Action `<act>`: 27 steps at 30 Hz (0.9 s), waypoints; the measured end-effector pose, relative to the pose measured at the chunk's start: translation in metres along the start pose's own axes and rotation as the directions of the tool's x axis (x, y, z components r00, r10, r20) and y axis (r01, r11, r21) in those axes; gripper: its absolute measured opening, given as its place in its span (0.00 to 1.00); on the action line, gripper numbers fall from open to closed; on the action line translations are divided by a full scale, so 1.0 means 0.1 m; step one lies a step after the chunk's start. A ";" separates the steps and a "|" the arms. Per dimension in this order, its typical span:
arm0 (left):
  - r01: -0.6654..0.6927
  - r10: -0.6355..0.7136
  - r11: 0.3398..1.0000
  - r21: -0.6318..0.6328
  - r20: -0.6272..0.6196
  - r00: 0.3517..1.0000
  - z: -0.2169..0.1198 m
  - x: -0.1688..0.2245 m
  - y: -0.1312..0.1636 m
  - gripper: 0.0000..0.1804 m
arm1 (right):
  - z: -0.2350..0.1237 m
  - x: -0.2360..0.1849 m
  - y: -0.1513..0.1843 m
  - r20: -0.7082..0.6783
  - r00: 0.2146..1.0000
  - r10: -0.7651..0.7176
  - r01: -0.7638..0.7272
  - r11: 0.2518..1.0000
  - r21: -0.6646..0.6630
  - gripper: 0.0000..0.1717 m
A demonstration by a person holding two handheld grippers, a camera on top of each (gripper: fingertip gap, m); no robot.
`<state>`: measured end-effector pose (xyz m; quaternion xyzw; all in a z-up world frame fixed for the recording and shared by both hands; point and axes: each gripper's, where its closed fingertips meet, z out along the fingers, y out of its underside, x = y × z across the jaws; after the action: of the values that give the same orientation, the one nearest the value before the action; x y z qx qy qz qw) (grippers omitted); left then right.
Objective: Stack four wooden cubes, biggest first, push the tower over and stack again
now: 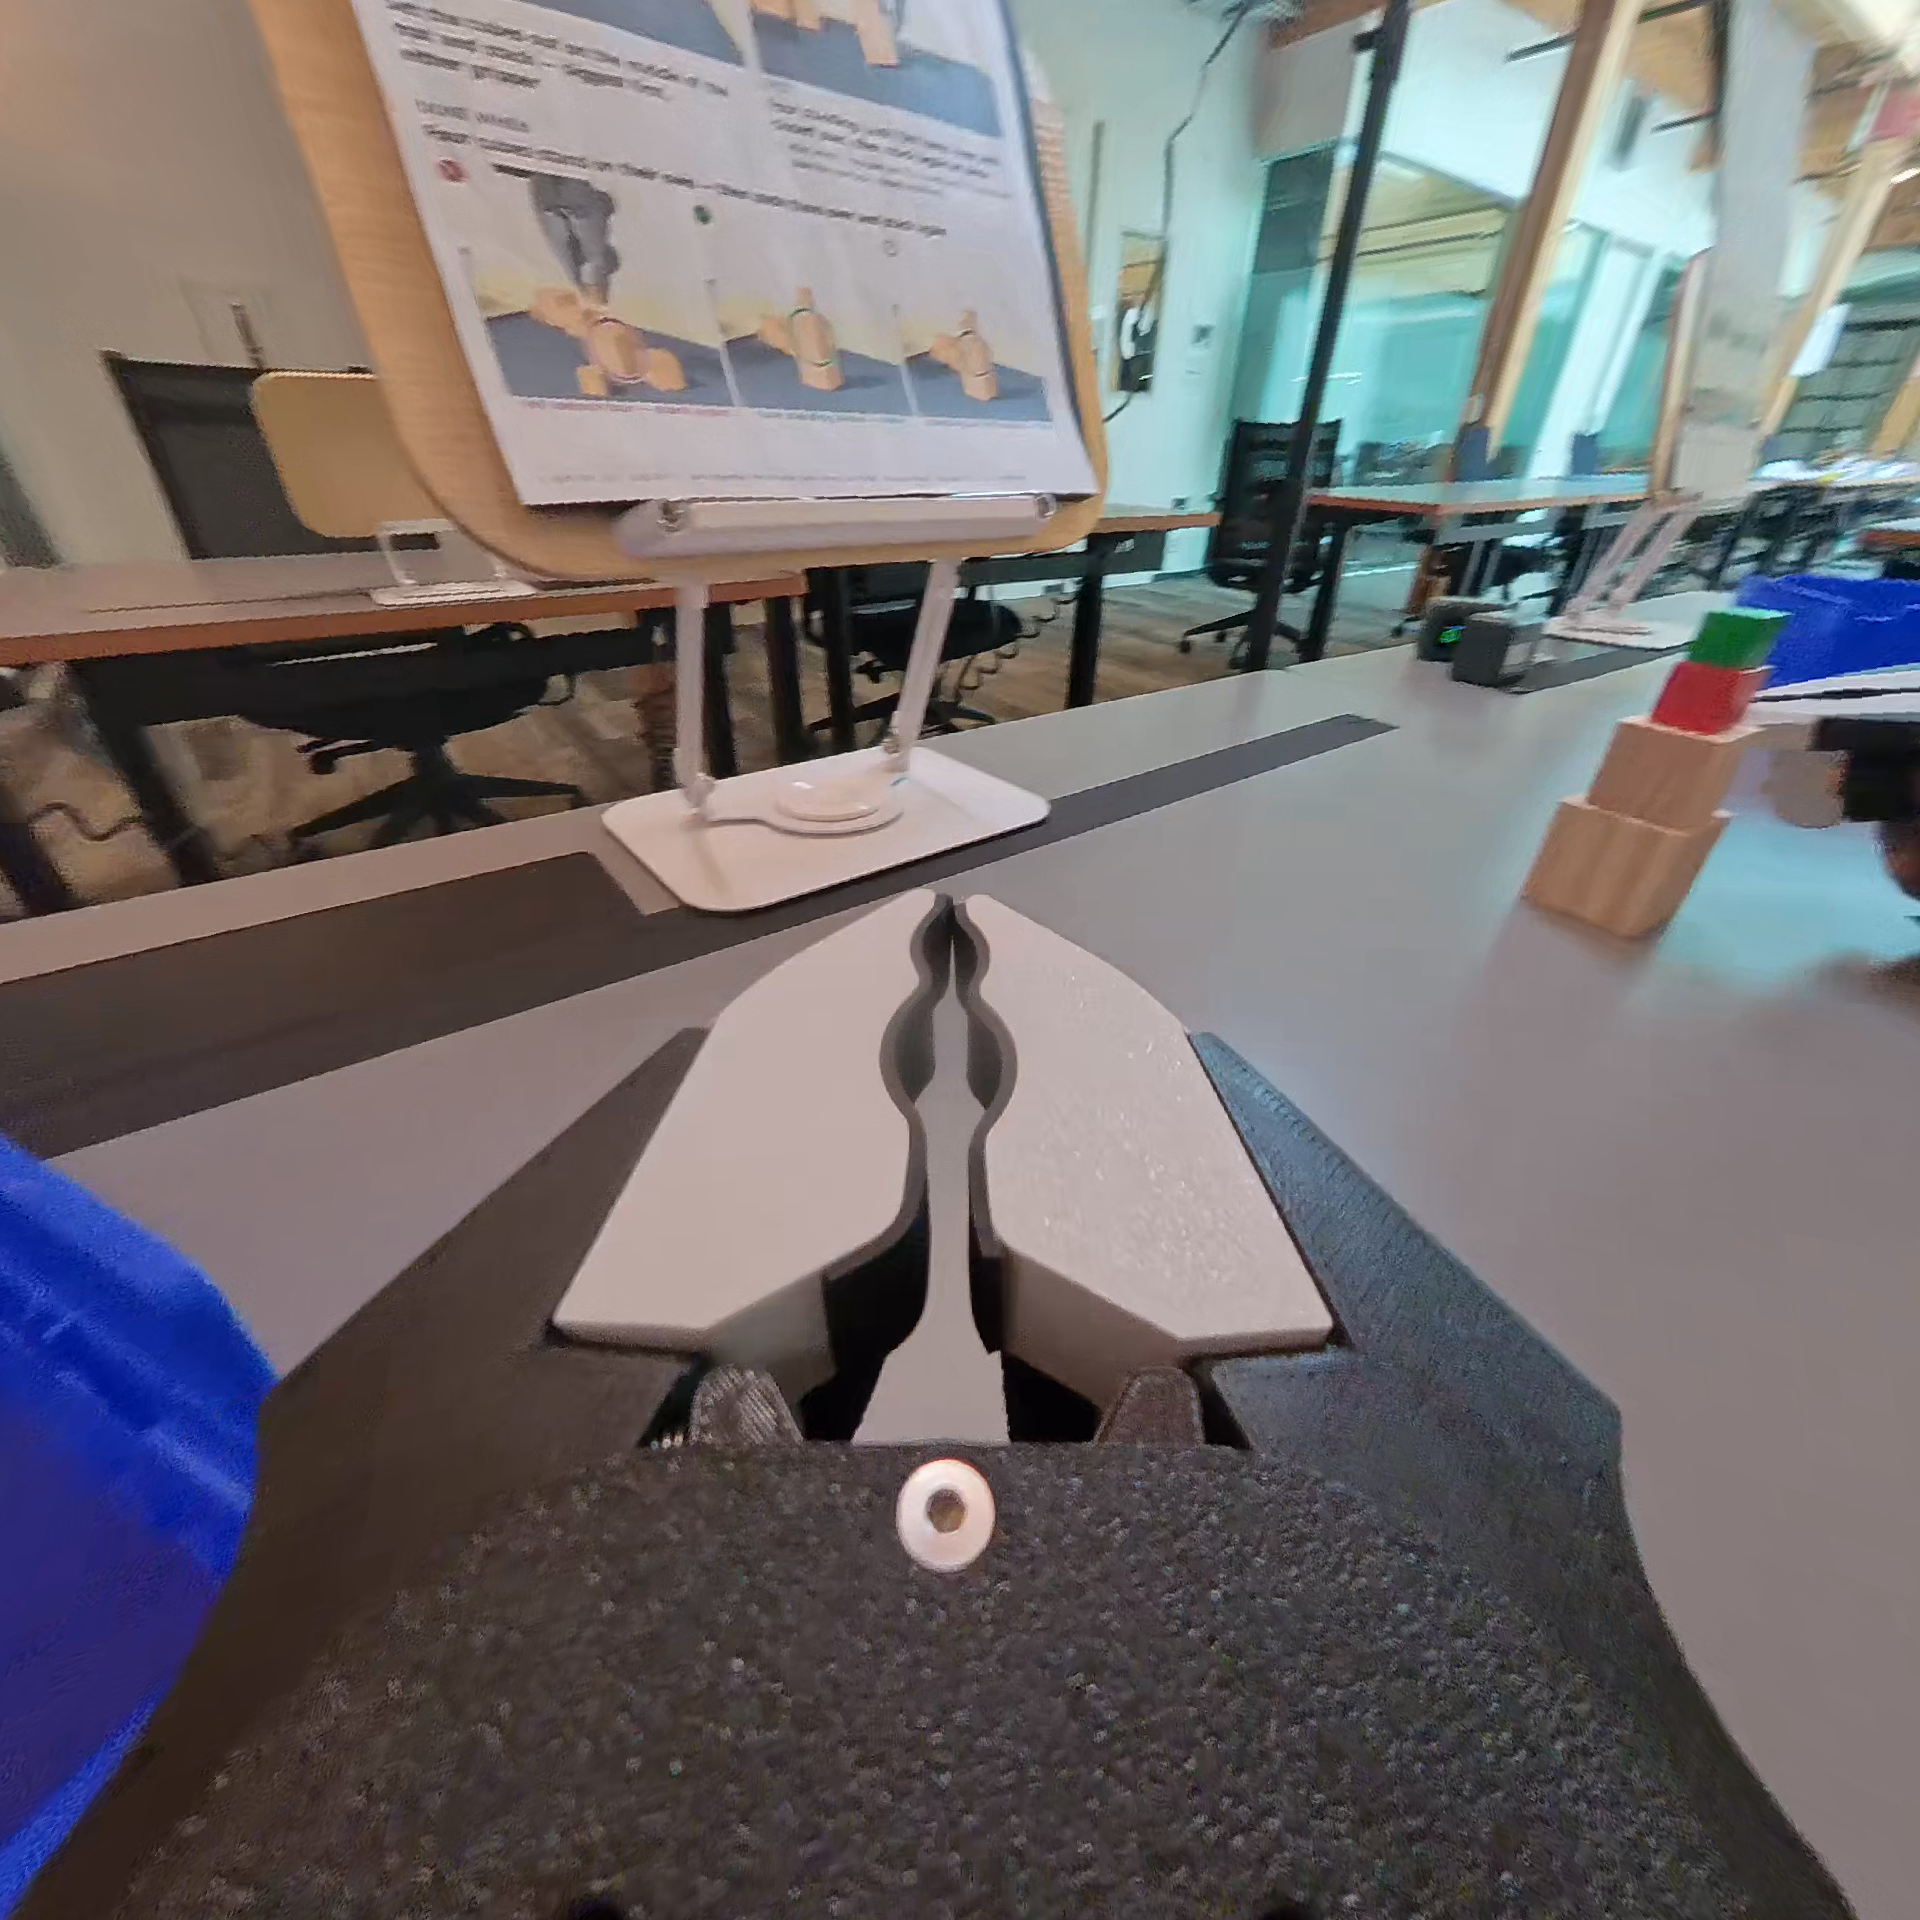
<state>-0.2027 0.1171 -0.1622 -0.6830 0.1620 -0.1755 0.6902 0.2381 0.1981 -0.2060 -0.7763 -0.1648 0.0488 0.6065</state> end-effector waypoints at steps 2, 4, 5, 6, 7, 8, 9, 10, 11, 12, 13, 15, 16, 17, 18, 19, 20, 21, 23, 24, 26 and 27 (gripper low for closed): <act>-0.005 0.005 1.000 -0.007 -0.024 1.000 0.01 0.05 0.01 0.00 | 0.01 0.02 -0.02 0.006 1.000 -0.018 0.018 1.000 0.018 0.00; -0.008 0.009 1.000 0.014 -0.072 0.997 0.01 0.13 -0.01 0.00 | 0.02 0.10 0.01 -0.007 1.000 -0.019 0.019 1.000 0.010 0.00; -0.008 0.010 1.000 0.023 -0.095 0.995 0.00 0.17 -0.02 0.00 | 0.03 0.15 0.04 -0.013 1.000 -0.015 0.015 1.000 0.000 0.00; -0.011 0.014 1.000 0.029 -0.110 0.994 0.00 0.20 -0.03 0.00 | 0.03 0.19 0.07 -0.016 1.000 -0.011 0.011 1.000 -0.009 0.00; -0.015 0.019 0.999 0.033 -0.121 0.992 0.00 0.22 -0.03 0.00 | 0.03 0.25 0.09 -0.024 1.000 -0.007 0.006 1.000 -0.017 0.00; -0.019 0.023 0.999 0.034 -0.131 0.991 0.00 0.24 -0.03 0.00 | 0.02 0.30 0.10 -0.037 0.999 0.001 -0.001 1.000 -0.018 0.00; -0.020 0.024 0.999 0.032 -0.139 0.990 0.00 0.25 -0.03 0.00 | 0.01 0.35 0.11 -0.049 0.999 0.016 -0.017 1.000 -0.016 0.00; -0.021 0.025 0.999 0.028 -0.143 0.989 0.01 0.26 -0.02 0.00 | 0.00 0.39 0.11 -0.056 0.998 0.038 -0.039 0.999 -0.014 0.00; -0.022 0.026 0.999 0.024 -0.146 0.989 0.01 0.27 -0.01 0.00 | 0.00 0.41 0.11 -0.057 0.997 0.060 -0.061 0.998 -0.011 0.00; -0.025 0.027 1.000 0.018 -0.150 0.988 0.02 0.28 0.01 0.00 | 0.01 0.41 0.11 -0.053 0.996 0.074 -0.075 0.997 -0.012 0.00; -0.028 0.030 1.000 0.012 -0.152 0.988 0.03 0.28 0.03 0.00 | 0.03 0.38 0.11 -0.046 0.996 0.076 -0.077 0.997 -0.020 0.00; -0.040 0.040 0.999 0.003 -0.154 0.987 0.04 0.29 0.06 0.00 | 0.11 0.25 0.10 -0.009 0.997 0.075 -0.075 0.997 -0.033 0.00; -0.043 0.043 0.999 0.002 -0.156 0.987 0.04 0.30 0.06 0.00 | 0.16 0.12 0.06 0.034 0.996 0.086 -0.085 0.996 -0.030 0.00; -0.046 0.046 0.999 0.001 -0.158 0.986 0.04 0.31 0.06 0.00 | 0.20 -0.03 0.00 0.083 0.992 0.092 -0.090 0.996 -0.028 0.00; -0.047 0.047 0.999 0.001 -0.159 0.986 0.04 0.31 0.06 0.00 | 0.22 -0.19 -0.07 0.129 0.989 0.076 -0.074 0.997 -0.022 0.00; -0.045 0.044 0.999 -0.001 -0.160 0.986 0.04 0.31 0.07 0.00 | 0.22 -0.35 -0.15 0.154 0.988 0.034 -0.033 0.999 -0.007 0.00; -0.040 0.039 0.999 -0.003 -0.162 0.986 0.05 0.31 0.07 0.00 | 0.22 -0.51 -0.23 0.169 0.985 -0.037 0.036 0.999 0.010 0.00; -0.036 0.034 0.999 -0.005 -0.163 0.986 0.05 0.31 0.08 0.00 | 0.22 -0.70 -0.28 0.195 0.973 -0.123 0.121 0.992 0.019 0.00; -0.034 0.032 0.999 -0.009 -0.162 0.986 0.05 0.30 0.09 0.00 | 0.21 -1.16 -0.30 0.264 0.922 -0.285 0.284 0.958 0.040 0.00; -0.034 0.032 0.999 -0.011 -0.163 0.986 0.06 0.30 0.10 0.00 | 0.19 -1.38 -0.28 0.299 0.885 -0.356 0.355 0.933 0.060 0.00; -0.035 0.033 0.999 -0.014 -0.164 0.986 0.06 0.30 0.10 0.00 | 0.13 -1.77 -0.27 0.351 0.801 -0.484 0.473 0.872 0.124 0.00; -0.036 0.034 0.999 -0.011 -0.164 0.986 0.05 0.30 0.10 0.00 | 0.09 -1.92 -0.27 0.373 0.766 -0.524 0.502 0.850 0.163 0.00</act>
<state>-0.1731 0.1078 -0.1715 -0.6683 0.2315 -0.2179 0.6726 0.0499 0.1514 -0.2064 -0.6579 -0.4905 0.0449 0.5697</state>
